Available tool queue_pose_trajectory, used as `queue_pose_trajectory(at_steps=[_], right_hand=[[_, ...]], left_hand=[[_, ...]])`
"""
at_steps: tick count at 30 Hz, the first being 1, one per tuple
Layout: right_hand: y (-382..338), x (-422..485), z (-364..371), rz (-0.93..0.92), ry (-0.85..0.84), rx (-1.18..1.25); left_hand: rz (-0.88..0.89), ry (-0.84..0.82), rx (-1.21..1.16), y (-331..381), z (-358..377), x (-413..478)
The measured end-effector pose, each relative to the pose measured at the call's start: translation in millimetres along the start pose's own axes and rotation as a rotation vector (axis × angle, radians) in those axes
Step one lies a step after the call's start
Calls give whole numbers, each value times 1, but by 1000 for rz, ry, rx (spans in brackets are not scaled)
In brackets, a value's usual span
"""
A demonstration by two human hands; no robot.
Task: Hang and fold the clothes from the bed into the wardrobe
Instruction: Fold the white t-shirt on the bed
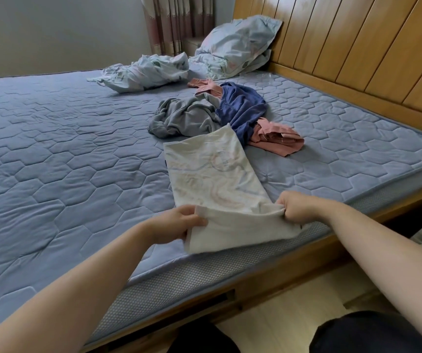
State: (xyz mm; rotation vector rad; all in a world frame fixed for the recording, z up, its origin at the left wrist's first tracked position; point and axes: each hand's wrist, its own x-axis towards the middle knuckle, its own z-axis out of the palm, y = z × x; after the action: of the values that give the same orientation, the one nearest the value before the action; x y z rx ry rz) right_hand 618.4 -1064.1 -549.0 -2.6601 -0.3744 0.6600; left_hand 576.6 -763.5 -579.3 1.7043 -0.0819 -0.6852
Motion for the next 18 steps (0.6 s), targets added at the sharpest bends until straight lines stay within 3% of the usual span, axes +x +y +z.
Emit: queue_pose_trajectory(at_steps=[2, 4, 9, 13, 18], right_hand=[[-2, 3, -1, 5, -122, -53], [-3, 11, -7, 6, -108, -36], [3, 39, -20, 22, 246, 383], [4, 70, -10, 83, 545, 624], [12, 93, 5, 291, 696, 509]], left_hand=[[-42, -50, -15, -6, 1, 2], [-13, 17, -96, -8, -4, 5], [123, 473, -218, -6, -17, 17], [215, 779, 10, -10, -21, 34], [70, 807, 258, -25, -25, 50]])
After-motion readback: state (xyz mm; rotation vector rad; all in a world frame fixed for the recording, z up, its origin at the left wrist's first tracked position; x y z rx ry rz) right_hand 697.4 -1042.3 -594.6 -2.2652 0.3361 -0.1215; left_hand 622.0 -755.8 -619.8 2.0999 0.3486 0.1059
